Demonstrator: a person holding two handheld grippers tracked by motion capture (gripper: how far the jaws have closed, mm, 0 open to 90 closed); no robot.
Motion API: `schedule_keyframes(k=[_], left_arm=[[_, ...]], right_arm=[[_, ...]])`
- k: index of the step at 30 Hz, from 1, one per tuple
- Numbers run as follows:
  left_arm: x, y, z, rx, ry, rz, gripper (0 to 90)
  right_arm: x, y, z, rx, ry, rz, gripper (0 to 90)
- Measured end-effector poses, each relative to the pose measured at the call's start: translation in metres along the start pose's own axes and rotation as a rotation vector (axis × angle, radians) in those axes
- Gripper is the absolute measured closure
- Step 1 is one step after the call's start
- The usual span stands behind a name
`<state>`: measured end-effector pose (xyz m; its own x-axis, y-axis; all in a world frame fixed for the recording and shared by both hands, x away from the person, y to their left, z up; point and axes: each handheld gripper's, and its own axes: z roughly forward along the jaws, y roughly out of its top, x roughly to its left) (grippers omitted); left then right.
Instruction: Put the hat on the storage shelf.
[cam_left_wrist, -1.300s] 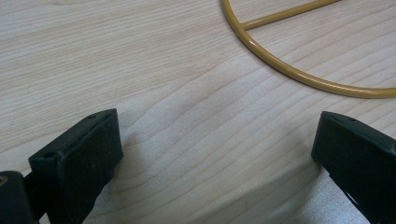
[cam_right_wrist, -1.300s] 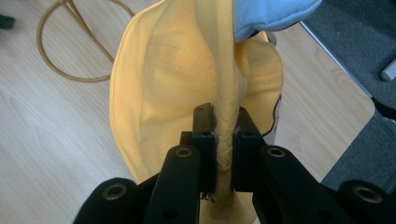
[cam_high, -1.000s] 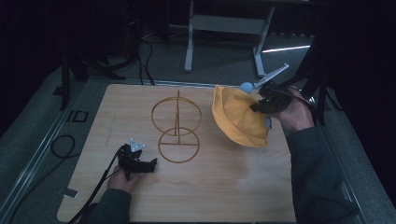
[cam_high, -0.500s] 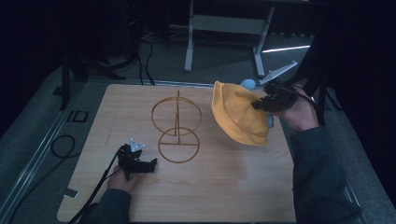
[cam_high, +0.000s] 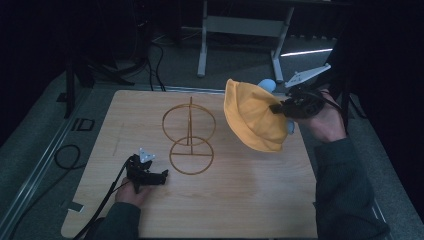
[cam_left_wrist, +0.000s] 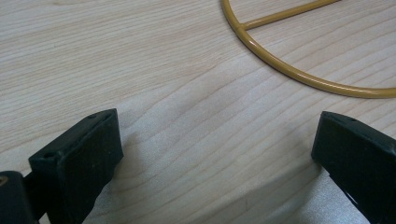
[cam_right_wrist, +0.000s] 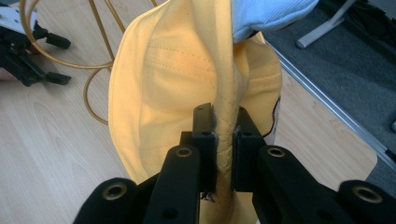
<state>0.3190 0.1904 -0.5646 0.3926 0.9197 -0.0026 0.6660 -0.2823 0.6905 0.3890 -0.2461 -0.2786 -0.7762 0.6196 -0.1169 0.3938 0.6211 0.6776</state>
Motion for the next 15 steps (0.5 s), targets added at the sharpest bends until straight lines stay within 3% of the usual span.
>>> schedule_keyframes(k=[15], left_arm=[[0.0002,0.0000,-0.0001,0.002,0.000,0.003,1.9]], right_arm=[[0.0058,0.0058,-0.0097,-0.073,0.033,-0.018,83.4]])
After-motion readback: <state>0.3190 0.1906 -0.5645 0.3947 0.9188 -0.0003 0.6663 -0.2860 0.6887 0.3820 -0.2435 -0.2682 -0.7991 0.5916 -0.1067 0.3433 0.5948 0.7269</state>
